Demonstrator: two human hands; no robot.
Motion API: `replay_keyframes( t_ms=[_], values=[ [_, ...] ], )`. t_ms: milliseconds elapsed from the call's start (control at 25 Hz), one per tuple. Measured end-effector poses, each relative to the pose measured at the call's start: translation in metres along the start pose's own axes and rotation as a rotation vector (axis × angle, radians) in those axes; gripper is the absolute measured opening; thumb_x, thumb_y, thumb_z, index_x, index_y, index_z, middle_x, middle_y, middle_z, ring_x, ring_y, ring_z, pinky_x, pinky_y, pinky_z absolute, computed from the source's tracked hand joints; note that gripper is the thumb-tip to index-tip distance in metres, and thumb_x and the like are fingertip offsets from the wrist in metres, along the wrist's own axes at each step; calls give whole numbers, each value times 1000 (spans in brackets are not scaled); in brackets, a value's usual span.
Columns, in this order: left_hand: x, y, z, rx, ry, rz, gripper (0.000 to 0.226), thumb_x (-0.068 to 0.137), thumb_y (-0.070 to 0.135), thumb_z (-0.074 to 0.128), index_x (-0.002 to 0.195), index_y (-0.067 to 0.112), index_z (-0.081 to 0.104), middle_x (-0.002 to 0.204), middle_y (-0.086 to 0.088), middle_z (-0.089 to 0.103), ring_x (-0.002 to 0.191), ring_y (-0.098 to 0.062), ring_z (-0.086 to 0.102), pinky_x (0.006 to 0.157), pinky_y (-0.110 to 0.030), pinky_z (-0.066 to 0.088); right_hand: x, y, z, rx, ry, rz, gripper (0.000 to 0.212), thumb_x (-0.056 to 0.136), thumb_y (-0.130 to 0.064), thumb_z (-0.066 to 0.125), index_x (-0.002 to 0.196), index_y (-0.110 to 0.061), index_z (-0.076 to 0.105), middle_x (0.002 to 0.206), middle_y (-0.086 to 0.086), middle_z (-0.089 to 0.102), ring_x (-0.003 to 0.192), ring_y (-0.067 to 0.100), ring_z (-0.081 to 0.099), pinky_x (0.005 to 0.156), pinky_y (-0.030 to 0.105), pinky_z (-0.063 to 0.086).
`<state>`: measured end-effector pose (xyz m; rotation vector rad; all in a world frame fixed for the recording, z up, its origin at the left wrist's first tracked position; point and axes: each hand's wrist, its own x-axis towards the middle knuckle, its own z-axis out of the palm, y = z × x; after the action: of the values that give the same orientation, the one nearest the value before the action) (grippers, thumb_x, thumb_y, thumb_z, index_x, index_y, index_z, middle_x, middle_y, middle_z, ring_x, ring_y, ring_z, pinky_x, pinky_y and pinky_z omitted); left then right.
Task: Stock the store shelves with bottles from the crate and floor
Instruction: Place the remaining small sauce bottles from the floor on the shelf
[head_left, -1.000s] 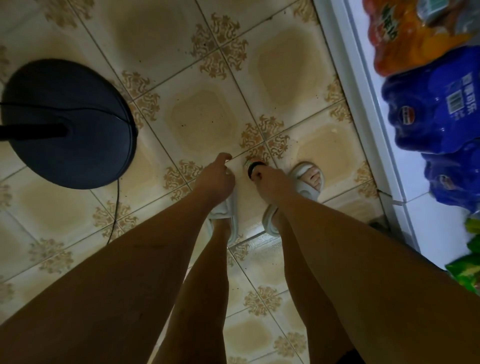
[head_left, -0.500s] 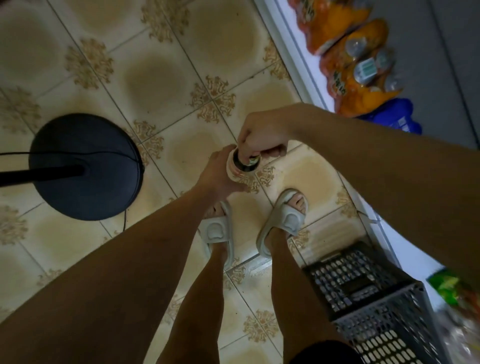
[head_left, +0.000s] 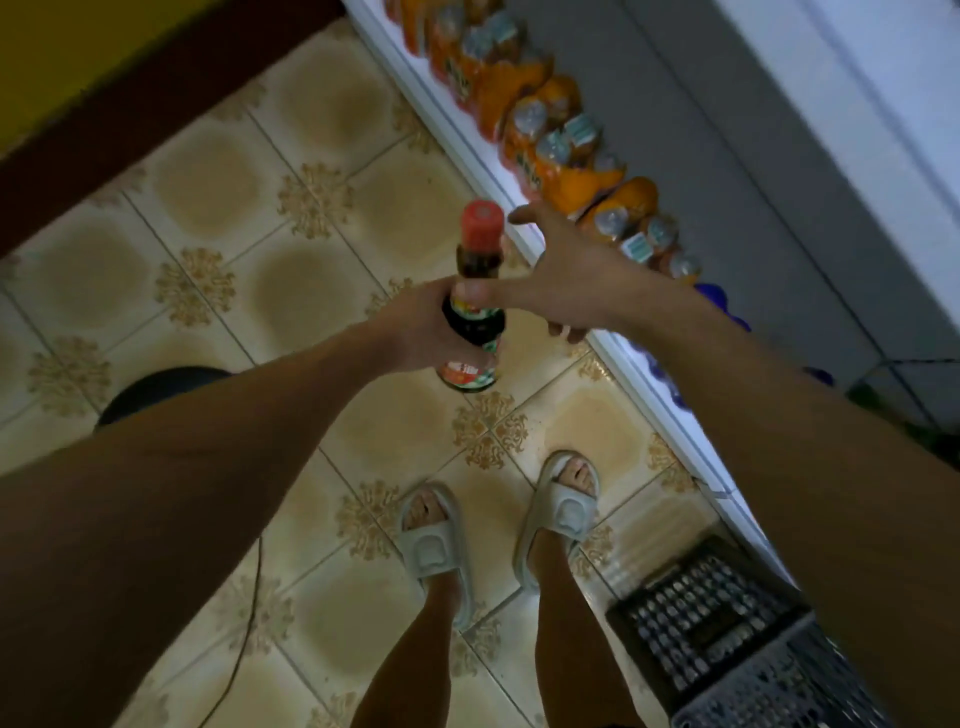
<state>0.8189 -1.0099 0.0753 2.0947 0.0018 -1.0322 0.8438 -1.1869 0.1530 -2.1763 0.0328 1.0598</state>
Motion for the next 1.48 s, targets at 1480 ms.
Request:
replay_keyframes(
  t_ms=[1480],
  values=[
    [98,440,101,-109,339,606,29,100,18,44,126,14,56,119,-11,65,104,-26,58,92,-29,45,-116,127,-266,624,1245,-83,48,96,-23,59,141,-17,43,133,6,59,118,24,57,98,36,48]
  ],
)
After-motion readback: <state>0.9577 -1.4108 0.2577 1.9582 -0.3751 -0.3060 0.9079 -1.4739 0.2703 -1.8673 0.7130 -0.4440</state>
